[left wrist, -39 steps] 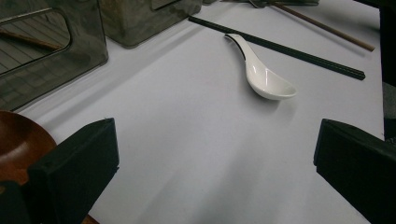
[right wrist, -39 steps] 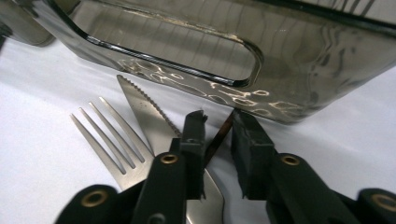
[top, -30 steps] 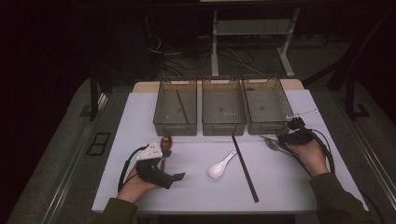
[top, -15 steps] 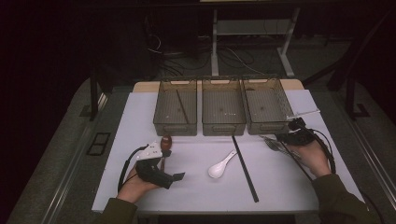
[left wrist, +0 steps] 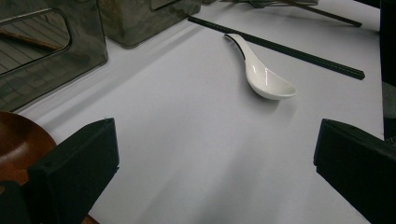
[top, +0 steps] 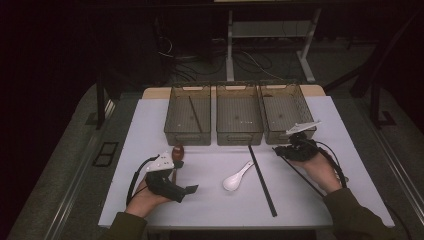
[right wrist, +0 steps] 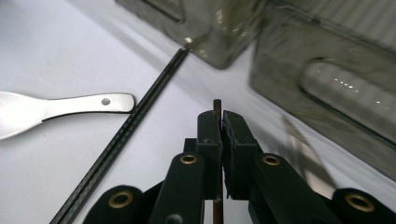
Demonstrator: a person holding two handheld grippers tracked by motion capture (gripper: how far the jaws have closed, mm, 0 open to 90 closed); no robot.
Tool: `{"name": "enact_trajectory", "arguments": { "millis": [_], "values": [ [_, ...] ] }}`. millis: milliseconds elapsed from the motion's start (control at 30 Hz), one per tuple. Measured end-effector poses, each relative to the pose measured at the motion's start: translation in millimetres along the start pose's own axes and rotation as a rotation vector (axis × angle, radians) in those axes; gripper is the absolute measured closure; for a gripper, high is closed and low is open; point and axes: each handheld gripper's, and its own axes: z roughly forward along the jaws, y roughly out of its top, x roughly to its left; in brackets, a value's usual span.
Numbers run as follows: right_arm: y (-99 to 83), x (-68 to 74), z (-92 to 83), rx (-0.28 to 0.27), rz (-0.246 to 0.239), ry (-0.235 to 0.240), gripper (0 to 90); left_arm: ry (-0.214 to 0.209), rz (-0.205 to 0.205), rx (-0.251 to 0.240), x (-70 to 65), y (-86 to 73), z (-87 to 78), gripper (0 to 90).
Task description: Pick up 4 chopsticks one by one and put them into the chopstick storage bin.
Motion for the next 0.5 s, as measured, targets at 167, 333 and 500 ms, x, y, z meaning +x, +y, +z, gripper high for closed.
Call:
{"name": "enact_trajectory", "arguments": {
  "millis": [167,333,500],
  "values": [
    [-1.3,5.3,17.3,0.041,-0.033,0.013,85.4,0.000,0.000,0.002,0.2,-0.1,0.1,0.0],
    [-3.8,4.8,25.3,0.063,-0.046,0.012,84.6,0.000,0.000,0.004,0.3,-0.1,0.3,0.0],
    [-3.4,5.3,19.1,0.064,-0.055,0.034,70.5,-0.001,-0.001,0.003,0.1,-0.1,0.1,0.0]
  ]
}}
